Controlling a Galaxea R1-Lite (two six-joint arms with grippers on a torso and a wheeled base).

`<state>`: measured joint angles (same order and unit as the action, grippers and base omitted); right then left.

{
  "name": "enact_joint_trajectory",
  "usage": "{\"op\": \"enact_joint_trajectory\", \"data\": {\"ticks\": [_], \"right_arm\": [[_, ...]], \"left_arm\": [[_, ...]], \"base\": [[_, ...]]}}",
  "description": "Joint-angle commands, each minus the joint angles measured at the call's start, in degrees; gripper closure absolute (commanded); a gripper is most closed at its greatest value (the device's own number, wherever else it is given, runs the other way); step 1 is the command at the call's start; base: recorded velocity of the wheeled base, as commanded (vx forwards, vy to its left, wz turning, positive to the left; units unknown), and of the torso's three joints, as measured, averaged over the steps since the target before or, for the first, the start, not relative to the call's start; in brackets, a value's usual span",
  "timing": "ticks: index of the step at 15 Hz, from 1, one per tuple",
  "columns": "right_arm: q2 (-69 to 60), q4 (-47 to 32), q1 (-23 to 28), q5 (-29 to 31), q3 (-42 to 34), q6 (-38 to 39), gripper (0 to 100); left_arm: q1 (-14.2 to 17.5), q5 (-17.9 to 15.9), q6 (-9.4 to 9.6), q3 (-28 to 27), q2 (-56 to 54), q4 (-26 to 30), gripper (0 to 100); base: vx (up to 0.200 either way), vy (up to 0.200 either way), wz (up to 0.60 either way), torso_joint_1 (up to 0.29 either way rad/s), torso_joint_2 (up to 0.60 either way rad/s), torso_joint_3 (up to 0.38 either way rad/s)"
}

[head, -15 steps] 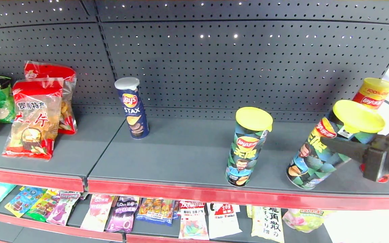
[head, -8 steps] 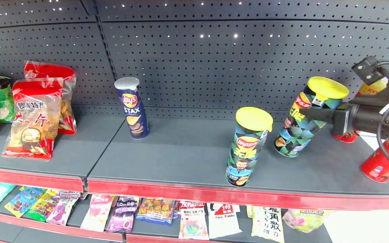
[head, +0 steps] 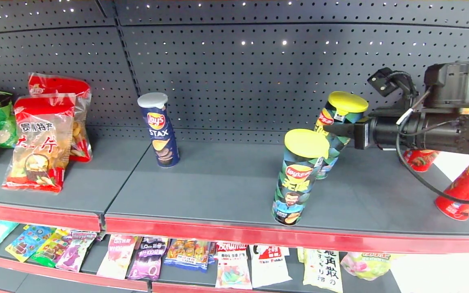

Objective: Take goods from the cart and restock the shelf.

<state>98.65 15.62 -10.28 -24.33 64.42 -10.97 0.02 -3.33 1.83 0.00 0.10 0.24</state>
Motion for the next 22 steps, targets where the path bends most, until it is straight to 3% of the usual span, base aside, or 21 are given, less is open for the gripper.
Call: {"op": "enact_joint_trajectory", "data": {"ticks": [1, 5, 22], "right_arm": [[4.01, 0.03, -0.71, -1.07, 3.26, -0.19, 100], [7.53, 0.03, -1.15, -1.33, 6.86, -1.16, 100], [9.90, -0.41, -2.73, -2.47, 8.09, -1.68, 100]], "left_arm": [[0.06, -0.01, 0.02, 0.00, 0.08, 0.02, 0], [-0.02, -0.01, 0.02, 0.00, 0.08, 0.02, 0], [0.06, -0.01, 0.02, 0.00, 0.08, 0.02, 0]], "base": [[0.000, 0.000, 0.00, 0.000, 0.00, 0.000], [0.000, 0.000, 0.00, 0.000, 0.00, 0.000], [0.000, 0.000, 0.00, 0.000, 0.00, 0.000]]}}
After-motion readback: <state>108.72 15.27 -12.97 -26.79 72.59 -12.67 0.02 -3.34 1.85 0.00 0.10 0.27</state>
